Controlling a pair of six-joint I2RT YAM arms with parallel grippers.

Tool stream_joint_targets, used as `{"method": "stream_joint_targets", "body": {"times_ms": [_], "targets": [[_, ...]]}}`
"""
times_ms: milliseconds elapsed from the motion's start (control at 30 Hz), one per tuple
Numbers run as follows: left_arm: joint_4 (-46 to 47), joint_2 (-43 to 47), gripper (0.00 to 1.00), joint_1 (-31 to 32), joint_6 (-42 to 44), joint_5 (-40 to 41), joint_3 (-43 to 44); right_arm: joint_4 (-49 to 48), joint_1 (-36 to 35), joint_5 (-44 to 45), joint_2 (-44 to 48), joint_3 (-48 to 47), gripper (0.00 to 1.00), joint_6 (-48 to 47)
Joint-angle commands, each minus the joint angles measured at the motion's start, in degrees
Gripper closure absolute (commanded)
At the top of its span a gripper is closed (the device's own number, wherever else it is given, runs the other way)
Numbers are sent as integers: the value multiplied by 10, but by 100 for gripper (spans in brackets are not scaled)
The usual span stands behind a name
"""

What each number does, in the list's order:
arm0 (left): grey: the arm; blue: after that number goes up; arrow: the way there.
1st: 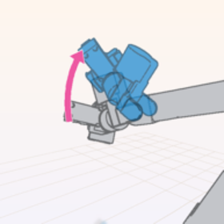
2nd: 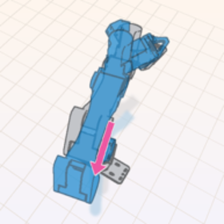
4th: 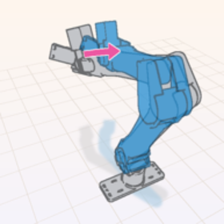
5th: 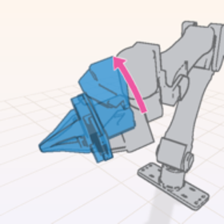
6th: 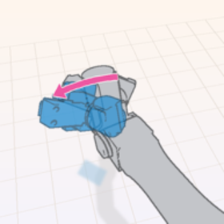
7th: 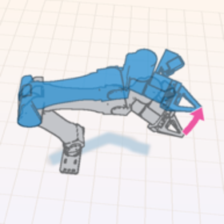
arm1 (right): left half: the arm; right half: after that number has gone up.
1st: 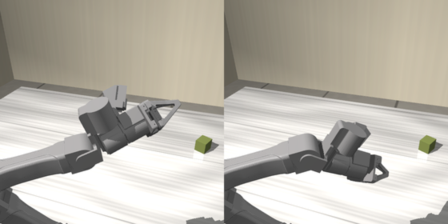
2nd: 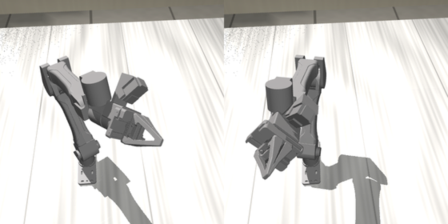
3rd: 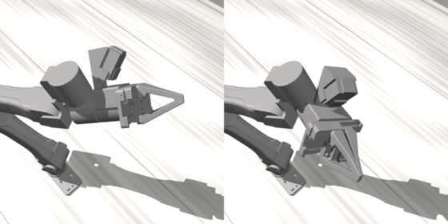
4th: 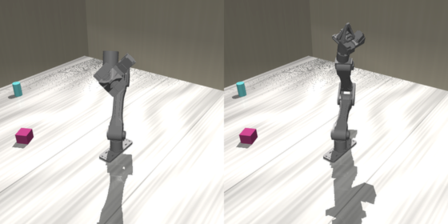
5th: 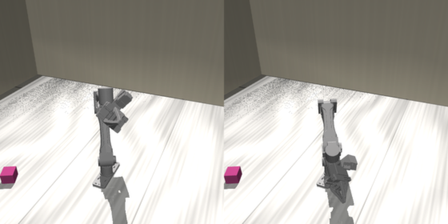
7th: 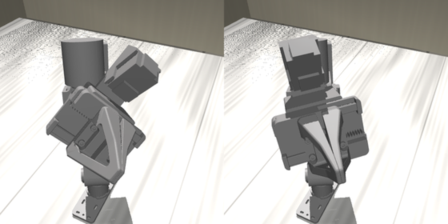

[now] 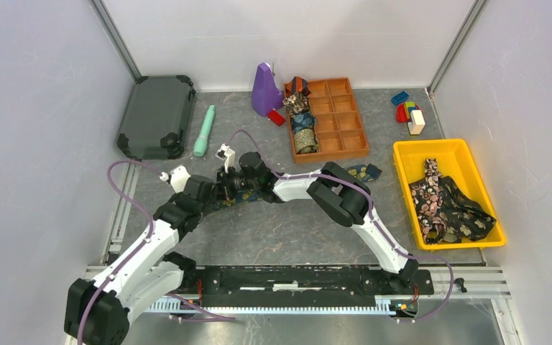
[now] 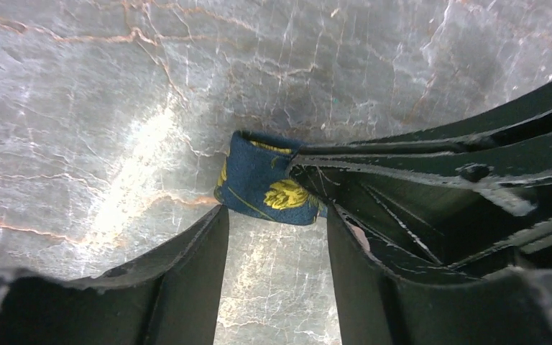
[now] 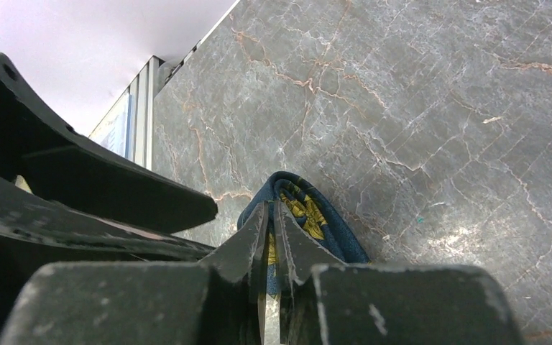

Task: Roll the ties
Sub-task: Roll the tie at the center of the board.

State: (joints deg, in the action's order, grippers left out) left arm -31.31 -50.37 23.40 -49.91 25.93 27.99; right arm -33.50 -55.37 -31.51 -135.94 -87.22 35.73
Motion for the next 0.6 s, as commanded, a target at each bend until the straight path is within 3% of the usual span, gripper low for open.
{"method": "stream_joint_targets", "body": {"times_ms": [0,267,467,567], "targets": [[-24,31,39,3,3,70,29,-13,-1,-13,0,4,90,-4],[8,45,37,-19,7,72,0,-25,8,-11,6,23,95,-3],[85,43,50,-144,70,-105,-42,-30,12,-9,5,29,97,0],[101,55,51,-159,69,-134,-64,-33,14,-9,5,31,97,2]]}}
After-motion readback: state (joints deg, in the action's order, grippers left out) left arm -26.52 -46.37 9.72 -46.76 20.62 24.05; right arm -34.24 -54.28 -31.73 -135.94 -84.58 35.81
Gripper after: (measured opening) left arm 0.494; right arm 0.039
